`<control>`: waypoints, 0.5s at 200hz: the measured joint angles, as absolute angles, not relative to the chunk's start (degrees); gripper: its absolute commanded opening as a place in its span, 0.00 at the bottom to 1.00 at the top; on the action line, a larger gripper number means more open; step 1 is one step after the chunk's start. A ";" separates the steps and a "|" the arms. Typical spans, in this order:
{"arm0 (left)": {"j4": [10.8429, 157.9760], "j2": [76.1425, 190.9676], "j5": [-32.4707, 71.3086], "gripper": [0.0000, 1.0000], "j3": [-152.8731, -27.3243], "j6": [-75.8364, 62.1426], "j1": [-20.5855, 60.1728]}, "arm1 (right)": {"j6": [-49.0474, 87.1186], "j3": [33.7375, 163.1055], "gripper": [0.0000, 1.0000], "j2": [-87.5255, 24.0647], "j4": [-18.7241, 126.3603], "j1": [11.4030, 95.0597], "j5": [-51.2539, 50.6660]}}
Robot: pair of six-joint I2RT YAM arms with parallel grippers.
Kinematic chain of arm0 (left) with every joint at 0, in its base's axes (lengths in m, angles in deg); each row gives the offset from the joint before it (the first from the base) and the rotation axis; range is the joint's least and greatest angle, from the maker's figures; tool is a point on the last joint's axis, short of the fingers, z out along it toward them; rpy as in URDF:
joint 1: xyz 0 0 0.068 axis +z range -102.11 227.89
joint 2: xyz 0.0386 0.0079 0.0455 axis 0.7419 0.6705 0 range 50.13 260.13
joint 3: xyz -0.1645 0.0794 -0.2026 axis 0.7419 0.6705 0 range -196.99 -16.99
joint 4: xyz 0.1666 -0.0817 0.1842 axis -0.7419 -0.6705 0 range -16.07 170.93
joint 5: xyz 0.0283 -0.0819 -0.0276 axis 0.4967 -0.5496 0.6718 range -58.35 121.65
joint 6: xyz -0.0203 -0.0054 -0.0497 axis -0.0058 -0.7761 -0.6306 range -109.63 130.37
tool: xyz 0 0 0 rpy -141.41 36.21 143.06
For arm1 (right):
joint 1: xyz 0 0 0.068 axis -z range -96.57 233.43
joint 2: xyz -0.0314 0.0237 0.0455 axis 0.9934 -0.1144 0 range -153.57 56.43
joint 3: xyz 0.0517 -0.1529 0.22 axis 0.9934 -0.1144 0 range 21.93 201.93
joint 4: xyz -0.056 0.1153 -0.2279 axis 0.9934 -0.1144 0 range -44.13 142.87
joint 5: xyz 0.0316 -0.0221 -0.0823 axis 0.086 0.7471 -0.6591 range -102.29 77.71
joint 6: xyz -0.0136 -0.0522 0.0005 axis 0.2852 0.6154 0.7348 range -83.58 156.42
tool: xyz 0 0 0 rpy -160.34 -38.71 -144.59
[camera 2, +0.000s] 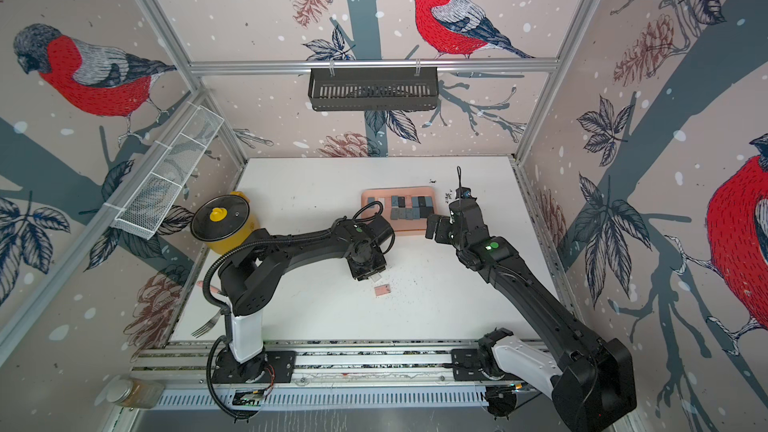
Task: Put the eraser in the storage box
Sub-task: Pick up the eraser from the center of the board.
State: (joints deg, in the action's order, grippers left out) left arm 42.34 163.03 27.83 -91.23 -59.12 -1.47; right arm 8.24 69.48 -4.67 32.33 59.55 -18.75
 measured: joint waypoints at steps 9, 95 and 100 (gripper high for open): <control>42.27 163.03 28.34 0.44 -91.23 -57.77 -1.73 | 8.24 69.35 0.99 -4.43 32.44 59.84 -18.80; 41.38 163.47 31.44 0.36 -91.93 -45.00 -2.39 | 8.10 68.96 0.99 -3.60 33.03 60.74 -18.80; 41.20 163.62 31.70 0.36 -92.11 -44.74 -2.48 | 8.08 68.96 0.99 -3.60 33.23 60.76 -18.80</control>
State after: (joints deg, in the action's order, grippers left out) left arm 41.20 163.62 31.70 -92.11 -44.74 -2.48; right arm 8.08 68.96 -3.60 33.23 60.76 -18.80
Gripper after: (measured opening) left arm 0.363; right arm 0.993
